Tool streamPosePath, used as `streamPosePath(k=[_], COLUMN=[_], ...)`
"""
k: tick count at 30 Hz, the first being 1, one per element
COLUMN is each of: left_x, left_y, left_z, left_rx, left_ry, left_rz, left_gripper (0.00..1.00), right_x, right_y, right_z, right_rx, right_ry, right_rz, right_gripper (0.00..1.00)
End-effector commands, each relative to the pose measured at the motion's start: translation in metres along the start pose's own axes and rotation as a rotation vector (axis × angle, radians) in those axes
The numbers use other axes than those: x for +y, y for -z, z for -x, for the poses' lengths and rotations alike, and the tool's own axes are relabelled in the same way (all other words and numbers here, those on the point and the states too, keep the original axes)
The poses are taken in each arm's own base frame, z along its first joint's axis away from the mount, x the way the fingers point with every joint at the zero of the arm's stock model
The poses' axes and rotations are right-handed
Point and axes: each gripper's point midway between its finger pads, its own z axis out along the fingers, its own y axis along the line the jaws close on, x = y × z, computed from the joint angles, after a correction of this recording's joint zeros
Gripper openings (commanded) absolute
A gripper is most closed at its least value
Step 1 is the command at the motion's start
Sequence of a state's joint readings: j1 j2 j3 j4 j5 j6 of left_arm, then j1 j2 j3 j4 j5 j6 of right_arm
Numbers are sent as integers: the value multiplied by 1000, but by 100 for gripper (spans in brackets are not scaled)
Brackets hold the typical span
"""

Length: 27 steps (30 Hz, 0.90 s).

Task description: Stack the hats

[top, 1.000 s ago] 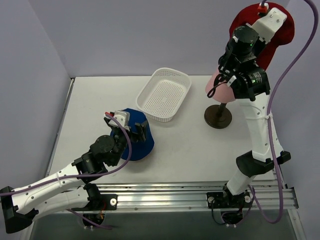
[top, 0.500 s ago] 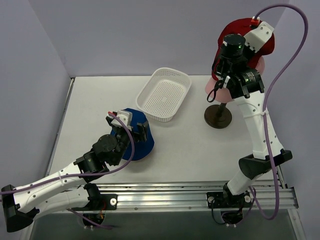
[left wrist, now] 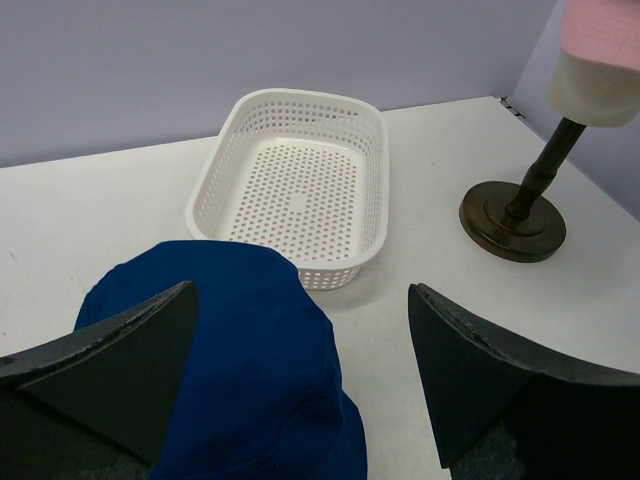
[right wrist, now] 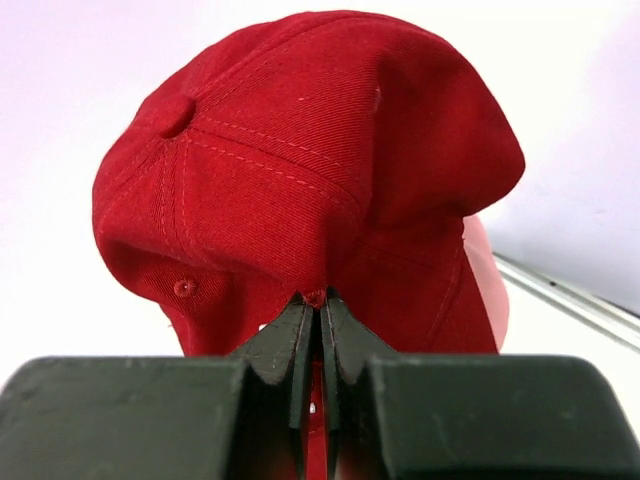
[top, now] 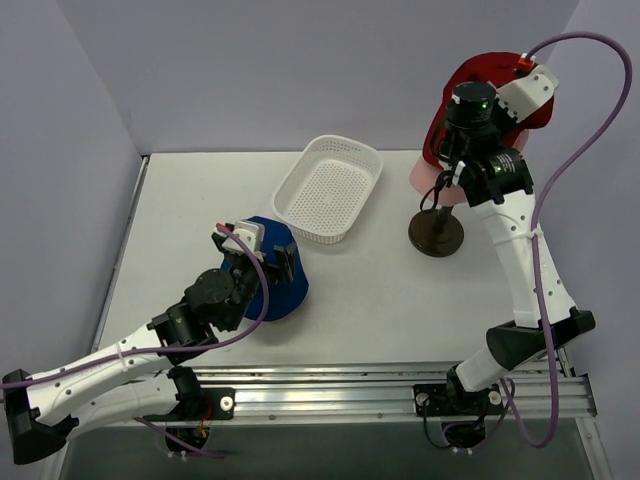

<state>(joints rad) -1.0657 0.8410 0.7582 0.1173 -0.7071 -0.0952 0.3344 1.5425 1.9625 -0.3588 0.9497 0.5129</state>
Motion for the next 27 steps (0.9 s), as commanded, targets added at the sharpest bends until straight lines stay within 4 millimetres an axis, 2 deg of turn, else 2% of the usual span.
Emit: streamPosePath(k=[1, 8, 10, 11, 13, 14, 17, 21, 24, 25, 27], left_x=[0, 0, -1, 0, -1, -1, -1, -2, -2, -4, -14], left_y=[-1, -1, -1, -1, -1, -1, -2, -2, 0, 1, 5], left_z=[17, 17, 17, 17, 17, 16, 15, 16, 20, 21, 31], left_rx=[-48, -49, -48, -48, -47, -46, -44, -43, -46, -43, -49], left_ry=[30, 31, 30, 30, 30, 29, 26, 24, 27, 27, 54], left_rz=[8, 8, 6, 8, 5, 6, 6, 7, -4, -21, -81], left_gripper=[94, 94, 94, 94, 94, 94, 94, 94, 94, 94, 94], right_x=[1, -7, -10, -13, -14, -15, -12, -8, -15, -16, -27], right_y=[4, 9, 10, 11, 11, 13, 16, 23, 29, 31, 42], right_z=[16, 18, 17, 16, 18, 22, 28, 52, 60, 57, 66], right_rx=[-26, -33, -37, -38, -47, -53, -55, -69, -67, -55, -58], right_ry=[-114, -140, -139, -140, -152, -159, -150, -136, -103, -88, -80], right_rz=[17, 24, 15, 12, 18, 25, 48, 89, 105, 121, 151], right_gripper=[0, 0, 6, 16, 24, 29, 33, 37, 37, 37, 38])
